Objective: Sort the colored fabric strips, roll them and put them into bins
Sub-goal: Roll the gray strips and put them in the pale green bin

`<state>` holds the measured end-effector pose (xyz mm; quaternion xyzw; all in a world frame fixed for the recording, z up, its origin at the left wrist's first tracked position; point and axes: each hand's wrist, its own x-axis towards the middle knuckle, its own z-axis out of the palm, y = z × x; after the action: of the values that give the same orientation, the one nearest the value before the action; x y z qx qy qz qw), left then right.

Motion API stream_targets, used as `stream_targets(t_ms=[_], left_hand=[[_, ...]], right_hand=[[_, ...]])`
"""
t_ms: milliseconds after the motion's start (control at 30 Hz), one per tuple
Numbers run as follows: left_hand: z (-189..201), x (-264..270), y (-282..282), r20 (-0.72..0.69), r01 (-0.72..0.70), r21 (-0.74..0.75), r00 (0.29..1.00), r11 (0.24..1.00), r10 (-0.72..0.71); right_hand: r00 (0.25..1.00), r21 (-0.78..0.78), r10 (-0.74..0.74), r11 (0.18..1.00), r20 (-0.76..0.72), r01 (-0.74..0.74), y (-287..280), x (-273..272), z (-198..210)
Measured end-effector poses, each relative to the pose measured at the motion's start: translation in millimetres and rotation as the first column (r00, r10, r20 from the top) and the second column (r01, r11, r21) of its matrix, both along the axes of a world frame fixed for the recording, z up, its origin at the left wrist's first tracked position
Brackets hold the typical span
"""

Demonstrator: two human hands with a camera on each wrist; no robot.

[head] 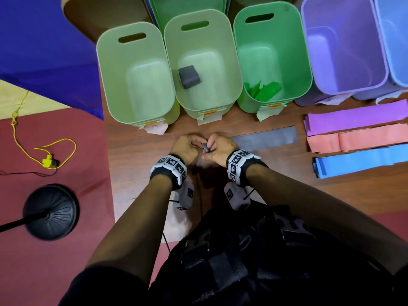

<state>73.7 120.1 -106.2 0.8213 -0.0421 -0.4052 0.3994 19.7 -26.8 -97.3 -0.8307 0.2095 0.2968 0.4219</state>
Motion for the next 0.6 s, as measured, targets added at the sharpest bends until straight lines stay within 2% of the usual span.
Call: stream_targets(t_ms=[133, 300, 467, 600], left_hand=[[8.8, -0.6, -4.5, 0.014, -0.041, -0.066, 0.999, 0.997, 0.042], [34.6, 6.2, -13.5, 0.065, -0.067, -0.128, 0.995, 0.99, 0.076], [68.5, 11.1, -27.5, 0.12, -0.139, -0.203, 0.979, 0.969, 0.165], [98.5, 9.6, -34.5, 0.245, -0.1, -0.301, 0.953, 0.948, 0.178]], right_hand=[[1.0, -0.011, 0.001, 1.0, 0.018, -0.001, -2.9, -0.9, 7.4], [0.988, 0.044, -0.111, 0.993, 0.104, 0.107, -14.7, 4.4, 33.7], [0.939, 0.13, -0.265, 0.962, 0.22, 0.241, -26.2, 12.8, 68.2], [0.883, 0.208, -0.335, 0.938, 0.328, 0.278, -37.2, 13.4, 96.2]])
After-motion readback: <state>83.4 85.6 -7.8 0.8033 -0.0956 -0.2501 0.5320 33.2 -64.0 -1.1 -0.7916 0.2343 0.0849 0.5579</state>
